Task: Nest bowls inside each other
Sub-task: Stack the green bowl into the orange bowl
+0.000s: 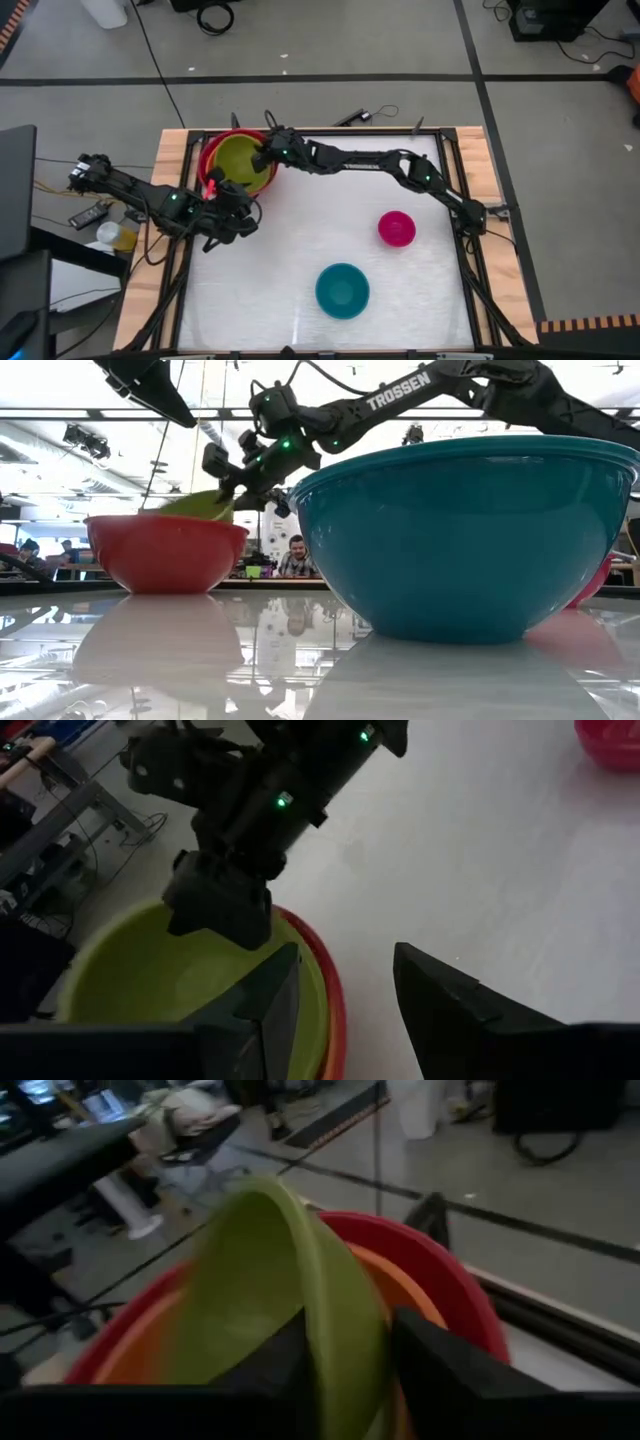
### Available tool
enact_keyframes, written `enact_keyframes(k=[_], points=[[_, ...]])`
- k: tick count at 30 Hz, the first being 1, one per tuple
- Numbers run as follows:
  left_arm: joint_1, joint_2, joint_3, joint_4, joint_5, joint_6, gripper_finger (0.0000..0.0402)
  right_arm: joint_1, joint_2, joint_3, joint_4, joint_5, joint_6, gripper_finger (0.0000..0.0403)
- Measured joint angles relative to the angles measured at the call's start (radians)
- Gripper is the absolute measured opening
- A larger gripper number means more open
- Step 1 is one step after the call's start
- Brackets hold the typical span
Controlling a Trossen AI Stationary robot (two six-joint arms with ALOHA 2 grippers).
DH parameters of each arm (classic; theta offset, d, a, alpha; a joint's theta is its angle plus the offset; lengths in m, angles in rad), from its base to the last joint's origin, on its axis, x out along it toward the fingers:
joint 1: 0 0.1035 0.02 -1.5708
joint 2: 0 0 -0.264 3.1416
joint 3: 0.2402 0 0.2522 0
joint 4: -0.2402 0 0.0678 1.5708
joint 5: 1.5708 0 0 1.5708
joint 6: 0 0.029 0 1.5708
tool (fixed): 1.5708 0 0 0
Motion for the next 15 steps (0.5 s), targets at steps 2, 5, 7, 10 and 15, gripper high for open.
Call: enact_keyframes(k=[2,5,7,10,15], points=[[0.000,0.000,0.000,0.000,0.000,0.000,0.0166,-0.002,0.001,0.000,-0.009,-0.011,0.003,0.0169],[0.000,0.000,0.000,0.000,0.000,0.000,0.0166,-0.001,-0.009,-0.003,-0.019,0.004,-0.032,0.0203],[0.000,0.000,0.000,-0.001,0.000,-0.001,0.0166,-0.001,-0.038,-0.003,-0.047,0.016,-0.071,0.0220],[-0.001,0.000,0.000,-0.013,0.001,-0.020,0.0166,0.007,-0.100,-0.001,-0.129,0.040,-0.144,0.0233],[-0.014,0.000,0.000,-0.074,0.005,-0.081,0.0166,0.035,-0.205,-0.001,-0.514,0.053,-0.258,0.0233]])
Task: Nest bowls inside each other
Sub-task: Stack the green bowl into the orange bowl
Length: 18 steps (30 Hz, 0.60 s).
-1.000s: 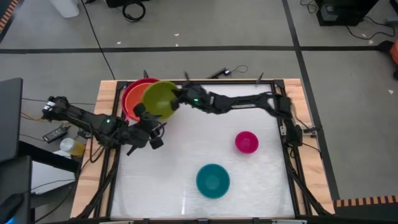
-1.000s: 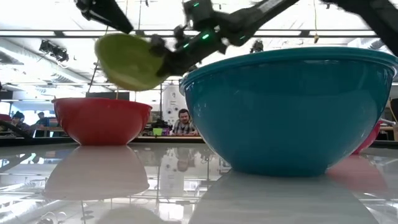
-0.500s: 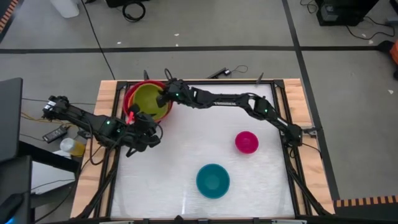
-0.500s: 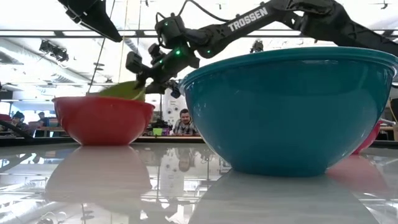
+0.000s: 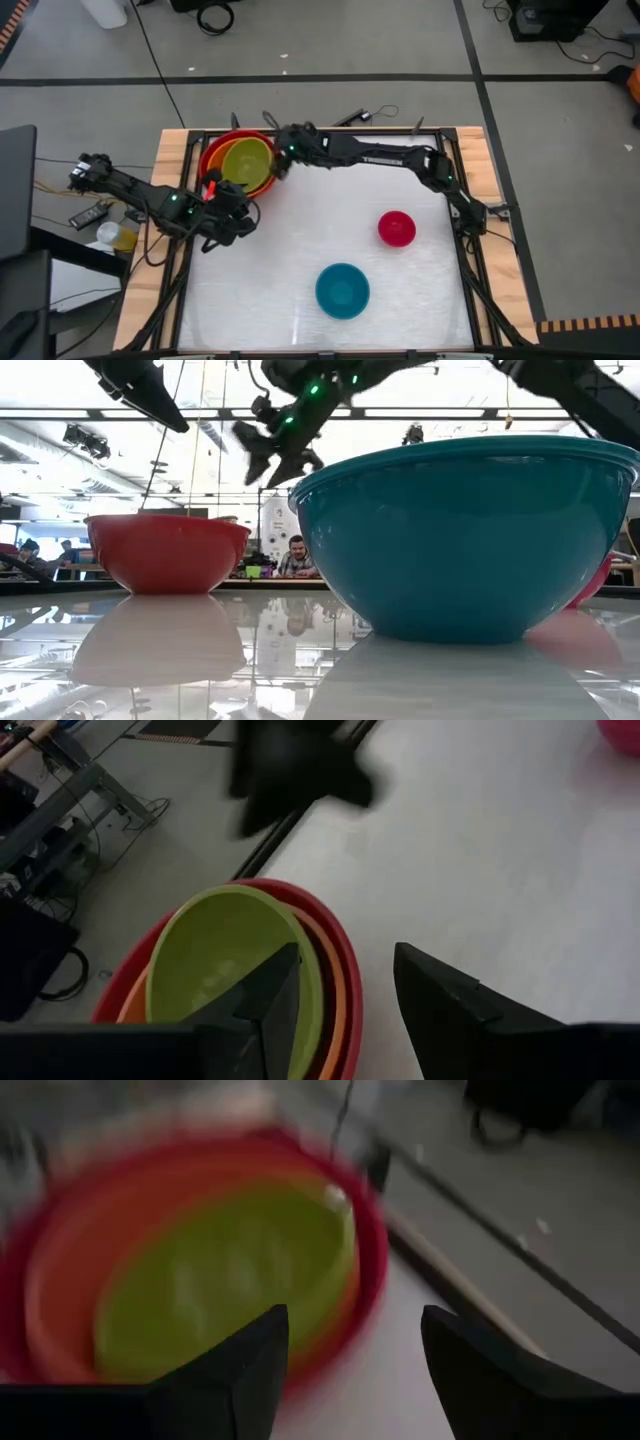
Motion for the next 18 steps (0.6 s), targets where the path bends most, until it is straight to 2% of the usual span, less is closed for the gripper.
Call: enact_keyframes(k=[3,5,7,10,13,18], points=[[-0.010,0.000,0.000,-0.022,0.002,-0.021,0.0166,0.030,-0.042,0.000,-0.217,0.005,-0.013,0.0228],[-0.010,0.000,0.000,-0.020,0.002,-0.022,0.0166,0.051,-0.048,-0.001,-0.262,0.057,-0.011,0.0223],[-0.009,0.000,0.000,-0.017,-0.001,-0.022,0.0166,0.065,-0.045,-0.007,-0.214,0.078,-0.009,0.0218],[-0.001,0.000,0.000,-0.010,-0.014,-0.022,0.0166,0.070,-0.016,-0.023,-0.058,0.048,-0.012,0.0210],[0.000,0.000,0.000,-0.001,-0.019,-0.024,0.0166,0.060,0.038,-0.024,0.025,0.045,-0.005,0.0204],[-0.003,0.000,0.000,0.001,-0.020,-0.014,0.0166,0.044,0.112,-0.027,0.019,0.004,-0.011,0.0202]])
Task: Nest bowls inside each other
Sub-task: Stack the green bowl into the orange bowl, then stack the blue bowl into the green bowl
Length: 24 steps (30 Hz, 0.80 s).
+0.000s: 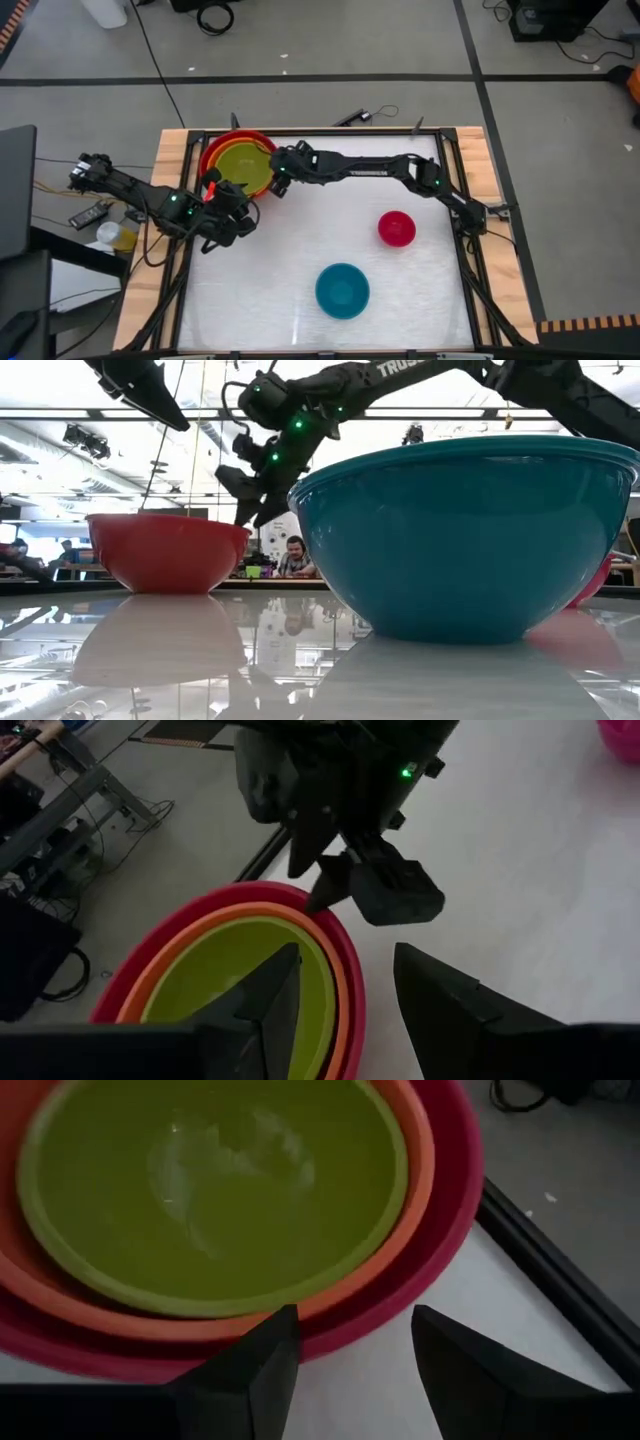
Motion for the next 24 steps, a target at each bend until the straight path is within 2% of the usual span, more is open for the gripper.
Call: enact_keyframes(k=[2,6,11,14,20,24], points=[[0.004,0.000,0.000,0.000,-0.003,0.021,0.0166,-0.001,0.007,0.001,-0.011,0.001,-0.006,0.0202],[0.016,0.000,0.000,-0.003,-0.014,0.033,0.0166,0.033,-0.012,-0.002,-0.009,0.128,-0.094,0.0202],[0.018,0.000,0.000,-0.008,-0.012,0.033,0.0166,0.095,-0.133,0.003,-0.030,0.230,-0.222,0.0202],[0.006,0.000,0.000,-0.025,-0.009,0.012,0.0166,0.132,-0.201,0.003,-0.160,0.237,-0.225,0.0202],[-0.020,0.000,0.000,-0.041,-0.008,-0.041,0.0166,0.248,-0.317,0.001,-0.434,0.208,-0.090,0.0199],[-0.024,0.023,0.001,-0.036,-0.008,-0.066,0.0166,0.336,-0.361,-0.067,-0.566,0.110,0.003,0.0199]])
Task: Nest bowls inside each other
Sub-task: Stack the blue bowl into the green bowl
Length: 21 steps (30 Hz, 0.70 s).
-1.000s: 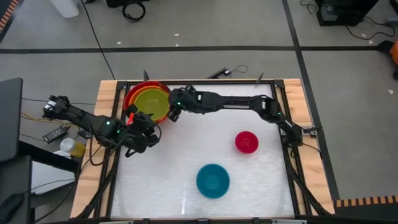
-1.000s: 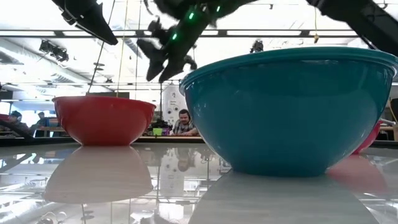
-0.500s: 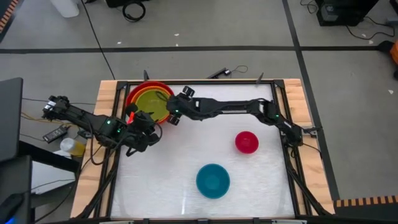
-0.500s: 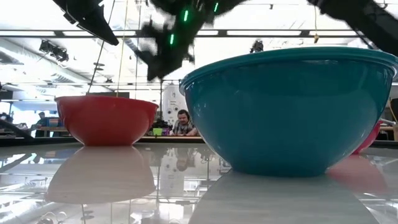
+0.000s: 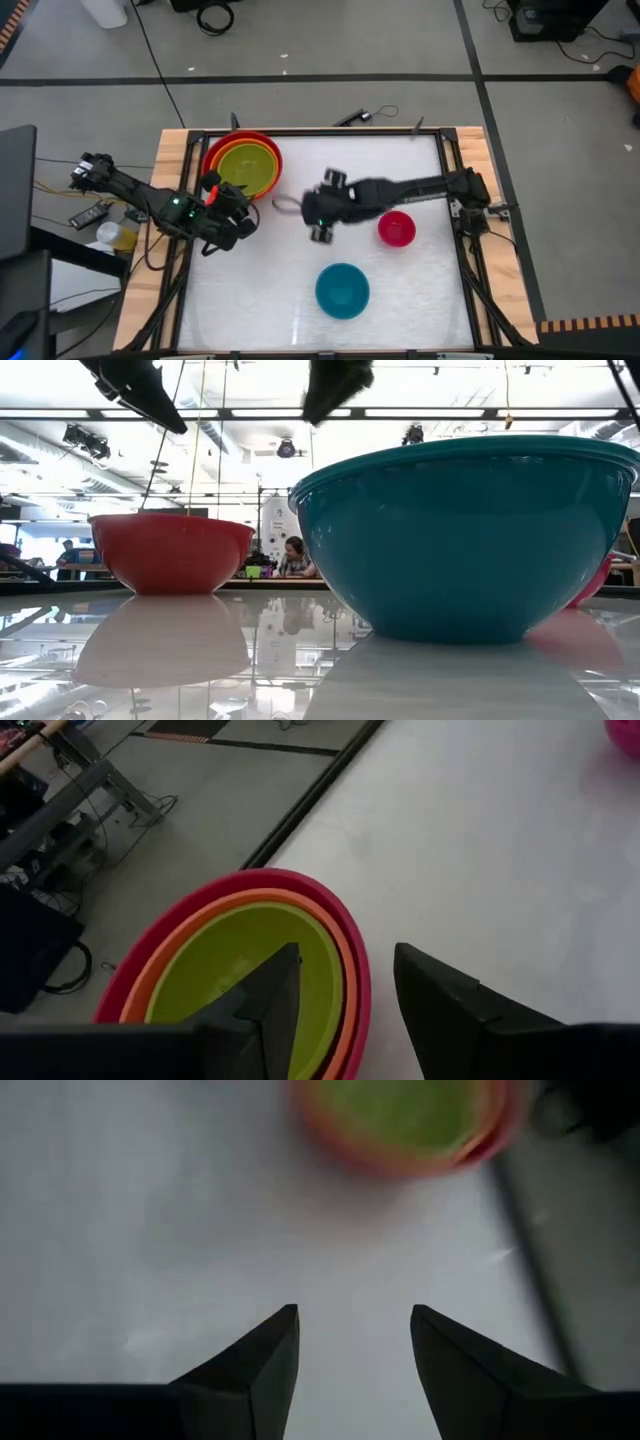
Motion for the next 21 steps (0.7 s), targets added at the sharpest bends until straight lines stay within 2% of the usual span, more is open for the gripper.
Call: enact_keyframes(k=[7,11,15,21], points=[[0.009,0.091,0.000,0.029,0.086,0.045,0.0166,0.153,-0.066,-0.233,0.022,-0.228,0.155,0.0199],[0.019,0.127,0.000,0.092,0.099,0.116,0.0166,0.207,-0.061,-0.338,0.094,-0.251,0.215,0.0198],[0.035,0.144,0.000,0.206,0.151,0.177,0.0166,0.224,-0.063,-0.447,0.244,-0.337,0.247,0.0198],[0.030,0.149,0.000,0.347,0.205,0.192,0.0166,0.217,-0.062,-0.542,0.315,-0.313,0.289,0.0195]])
